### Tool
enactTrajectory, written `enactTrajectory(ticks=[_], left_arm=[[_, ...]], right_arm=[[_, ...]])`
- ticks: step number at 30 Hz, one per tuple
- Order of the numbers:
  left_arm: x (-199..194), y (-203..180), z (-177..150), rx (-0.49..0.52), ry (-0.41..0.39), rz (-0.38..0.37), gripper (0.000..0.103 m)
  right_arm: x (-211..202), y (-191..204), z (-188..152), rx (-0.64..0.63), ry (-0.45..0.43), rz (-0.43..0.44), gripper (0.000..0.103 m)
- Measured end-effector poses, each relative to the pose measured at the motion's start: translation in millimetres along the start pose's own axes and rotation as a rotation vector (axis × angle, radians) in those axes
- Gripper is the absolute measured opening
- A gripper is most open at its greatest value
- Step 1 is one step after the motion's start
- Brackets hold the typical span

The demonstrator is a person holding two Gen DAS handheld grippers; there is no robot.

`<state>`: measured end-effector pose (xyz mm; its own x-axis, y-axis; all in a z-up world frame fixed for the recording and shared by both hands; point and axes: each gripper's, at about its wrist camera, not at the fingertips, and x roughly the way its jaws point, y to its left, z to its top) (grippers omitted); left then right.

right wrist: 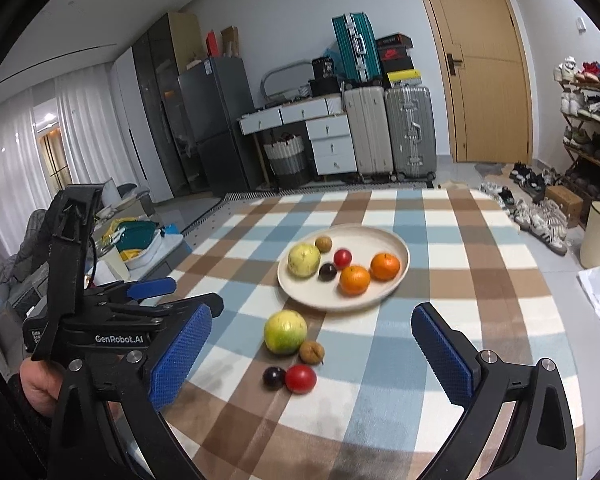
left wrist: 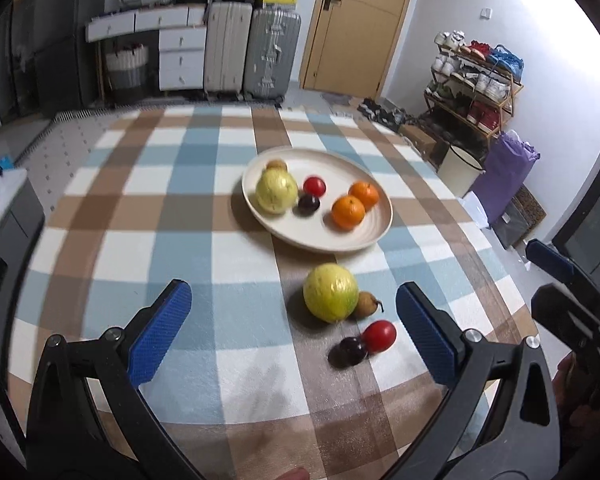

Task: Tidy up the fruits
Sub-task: 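Withdraw both tools from the plate toward the loose fruit, then grasp the yellow-green guava with the left tool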

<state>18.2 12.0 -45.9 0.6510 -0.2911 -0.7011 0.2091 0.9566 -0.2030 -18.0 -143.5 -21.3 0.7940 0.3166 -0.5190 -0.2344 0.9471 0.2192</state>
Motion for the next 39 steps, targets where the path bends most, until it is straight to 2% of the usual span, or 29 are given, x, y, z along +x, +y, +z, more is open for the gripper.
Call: enactTrajectory(ticks=[6,10,22,27,29,31,32,34,35,39], left_arm=[[37,3,-7,-0.003,0.075,-0.012,0.102],[61,7,-7,-0.03,0.125,-0.051,0.102],[108,9,3,-0.077,0.197,-0.142,0.101],[120,5,4,-0.082,0.229,-0.176,0.087],[123,3,3,-0.068,0.237,-0.178,0.075],[126,0,2,-0.047,0.239,-0.178,0.068],[126,-2,1,-0.04,0.241,-0.189,0.059],[129,-4,-1,-0.035,0.253,-0.233,0.049],[129,-5,-1,-0.034,0.25,-0.239,0.046],[132,-6,-2,-0.04,0.242,-0.251,0.046]], right_arm=[[15,-4,-12,0.016,0.036,0.007,0.102],[25,-8,-17,0.022,0.06,0.013,0.102],[41,-33,-30,0.08,0.1,0.019,0.102],[47,-44,-32,0.124,0.131,0.045,0.102],[48,-45,-33,0.128,0.135,0.044,0.102],[49,-47,-33,0.132,0.134,0.046,0.102],[49,-47,-33,0.135,0.135,0.047,0.102],[50,-49,-34,0.139,0.136,0.048,0.102],[50,-50,-34,0.142,0.136,0.05,0.102],[50,-51,-35,0.148,0.14,0.049,0.102]])
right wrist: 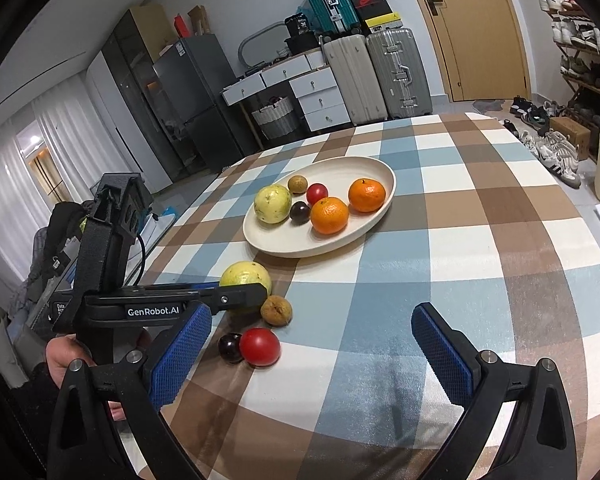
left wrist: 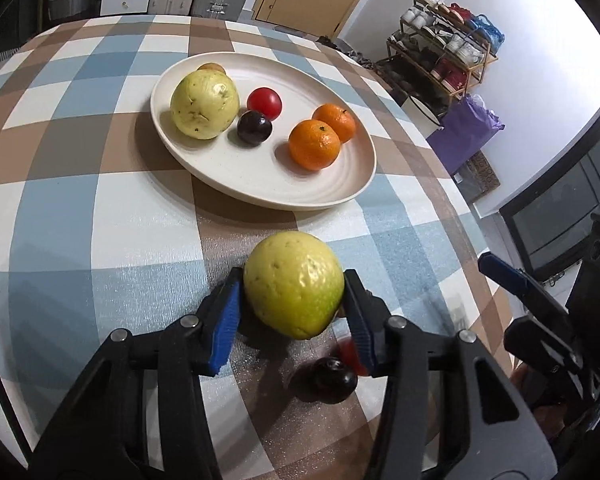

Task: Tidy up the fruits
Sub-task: 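Grasp the yellow-green guava with the left tool, then grasp the second red tomato with the right tool while the left tool holds the guava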

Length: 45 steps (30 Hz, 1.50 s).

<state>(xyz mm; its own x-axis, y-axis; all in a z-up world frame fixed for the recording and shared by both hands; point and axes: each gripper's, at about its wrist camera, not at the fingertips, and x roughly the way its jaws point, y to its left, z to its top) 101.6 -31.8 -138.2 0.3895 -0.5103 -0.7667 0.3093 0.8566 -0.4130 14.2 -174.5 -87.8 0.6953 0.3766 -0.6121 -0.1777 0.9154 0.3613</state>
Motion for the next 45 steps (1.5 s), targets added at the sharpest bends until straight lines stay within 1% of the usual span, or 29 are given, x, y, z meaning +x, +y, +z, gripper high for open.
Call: enactTrajectory(ticks=[15,19,23,30,33,37,40,42,44,45], left_arm=[[-17,9,-2,-0.019,-0.029,0.014,0.045],[-29,12,-4,-0.027,-0.056,0.01,0.045],[-38,15,-5,-0.037,-0.067,0.014,0.045],[-57,19,-11,-0.035,-0.086,0.03,0.045],[-63,23,-14,-0.047,-0.089,0.045,0.045],[-67,30,-18,-0.058,-0.093,0.041,0.045],[-70,33,-22,-0.06,-0.094,0.038,0.045],[-71,35,-24,-0.062,-0.094,0.035,0.045],[-72,37,-25,-0.065,-0.095,0.034,0.045],[-73,38,-26,-0.065,-0.095,0.034,0.045]], right_arm=[[-3,0,-1,0.002,-0.006,0.002,0.102],[-3,1,-1,-0.001,-0.006,0.004,0.102],[1,2,-4,0.001,0.009,0.004,0.102],[16,-1,-15,0.044,0.068,-0.001,0.102],[21,3,-18,0.023,0.078,-0.008,0.102],[27,12,-19,-0.024,0.094,-0.018,0.102],[32,20,-20,-0.074,0.112,-0.021,0.098],[38,24,-22,-0.104,0.126,-0.027,0.093],[43,27,-23,-0.127,0.145,-0.033,0.085],[47,27,-23,-0.134,0.154,-0.037,0.084]])
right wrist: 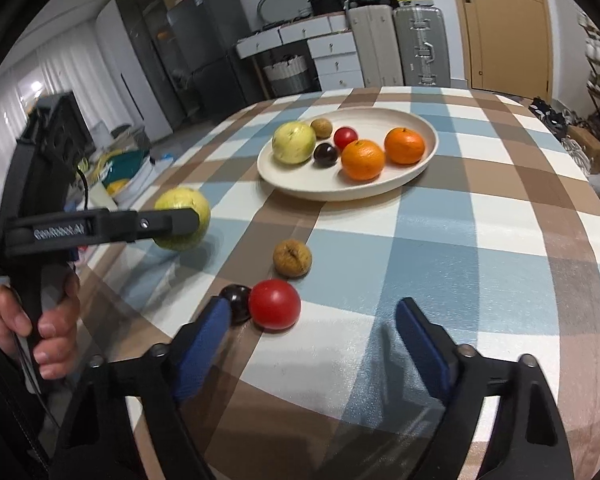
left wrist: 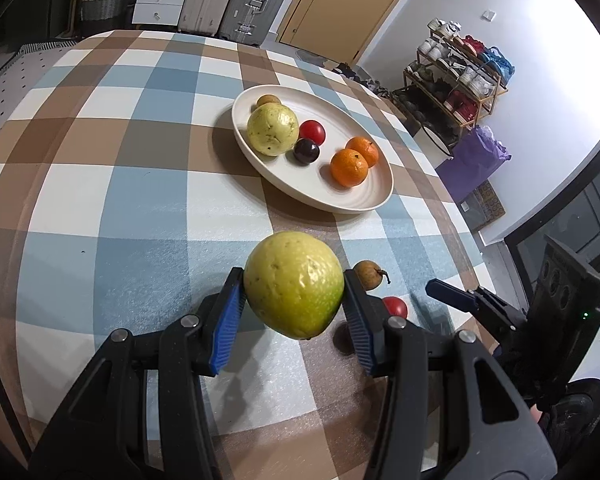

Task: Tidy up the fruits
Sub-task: 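Grasp the second red tomato with the right tool while the left tool holds the guava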

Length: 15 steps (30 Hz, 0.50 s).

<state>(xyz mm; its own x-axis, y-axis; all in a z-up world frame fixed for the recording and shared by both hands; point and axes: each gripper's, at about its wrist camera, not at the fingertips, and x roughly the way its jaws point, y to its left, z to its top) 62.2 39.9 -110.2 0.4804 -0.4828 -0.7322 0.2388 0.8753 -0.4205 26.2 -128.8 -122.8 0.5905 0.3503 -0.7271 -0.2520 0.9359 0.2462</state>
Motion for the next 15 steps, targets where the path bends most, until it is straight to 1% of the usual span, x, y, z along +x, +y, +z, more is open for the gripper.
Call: enactTrajectory(ticks=[3,9,11,15], left_arm=[[-3,3,0,-0.003,-0.005,-0.001,0.045],[-9,11,-1,-0.026,-0.021,-0.004,0.045],[-11,12,-2,-0.031,-0.023,-0.004,0.045],[-13,14,-3,-0.033,-0.024,-0.005,0.045]], right_arm=[[4,3,1,-0.017,0.013,-0.008,0.082],[7,9,1,-0.053,0.022,-0.008,0.071],[8,11,1,-0.066,0.021,-0.001,0.063],[11,15,2,-0.082,0.036,0.002,0.058]])
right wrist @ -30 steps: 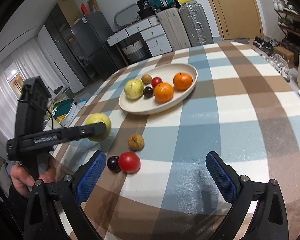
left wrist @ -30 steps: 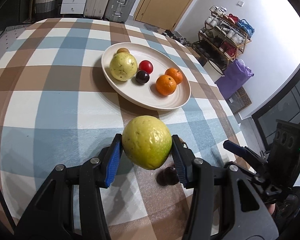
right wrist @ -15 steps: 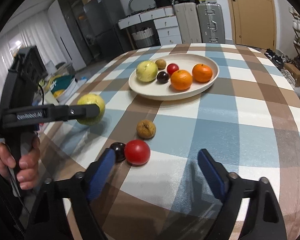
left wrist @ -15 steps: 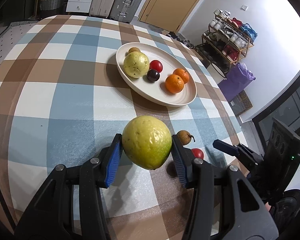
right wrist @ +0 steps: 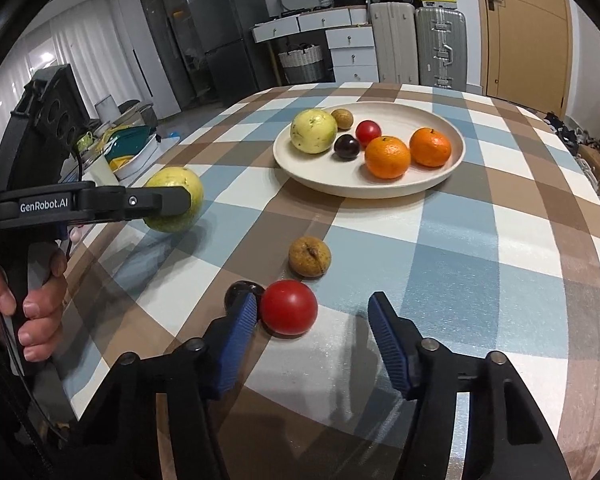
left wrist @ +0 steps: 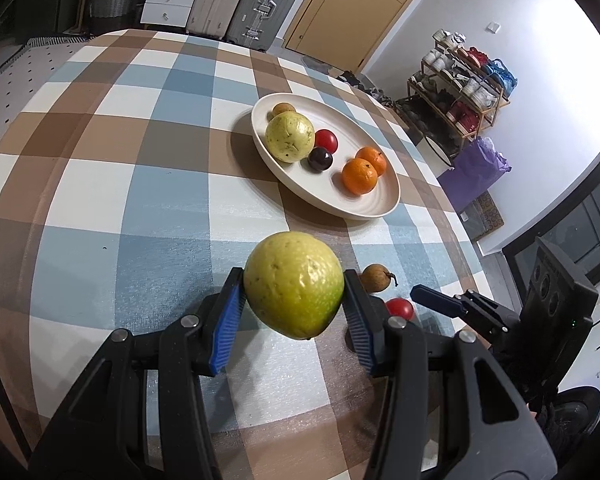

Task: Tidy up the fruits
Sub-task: 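Grasp the second red tomato with the right tool while the left tool holds the guava, then carry the guava and tomato onto the white plate and open both tools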

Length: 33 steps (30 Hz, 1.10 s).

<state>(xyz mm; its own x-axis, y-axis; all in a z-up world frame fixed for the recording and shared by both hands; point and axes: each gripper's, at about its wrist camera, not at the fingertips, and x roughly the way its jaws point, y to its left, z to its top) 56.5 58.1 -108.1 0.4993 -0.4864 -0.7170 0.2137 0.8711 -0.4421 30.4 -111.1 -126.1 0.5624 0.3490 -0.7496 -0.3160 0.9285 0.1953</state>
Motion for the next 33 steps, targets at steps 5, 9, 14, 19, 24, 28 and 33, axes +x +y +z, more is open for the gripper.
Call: enactTrajectory(ticks=[5,9,14,19,24,28,33], left_arm=[[-2,2,1,-0.004,-0.002,-0.003,0.045],[-2,2,1,-0.002,-0.002,-0.003,0.045],[-6,1,3,0.001,-0.006,-0.003,0.046],[-6,1,3,0.002,-0.005,-0.006,0.045],[-12,-6,8,0.017,-0.016,-0.005,0.045],[-19,-13,13,0.029,-0.049,0.006,0.046],[-28,-22,21,0.049,-0.074,-0.001,0.045]], right_arm=[[2,-1,2,0.018,0.006,0.053,0.049],[2,1,3,0.011,0.005,0.077,0.033],[3,-7,3,0.066,0.003,0.114,0.03],[0,-13,2,0.106,-0.009,0.129,0.03],[-10,-17,6,0.117,-0.043,0.129,0.03],[-24,-19,14,0.12,-0.087,0.132,0.03],[-41,-23,26,0.126,-0.139,0.135,0.03]])
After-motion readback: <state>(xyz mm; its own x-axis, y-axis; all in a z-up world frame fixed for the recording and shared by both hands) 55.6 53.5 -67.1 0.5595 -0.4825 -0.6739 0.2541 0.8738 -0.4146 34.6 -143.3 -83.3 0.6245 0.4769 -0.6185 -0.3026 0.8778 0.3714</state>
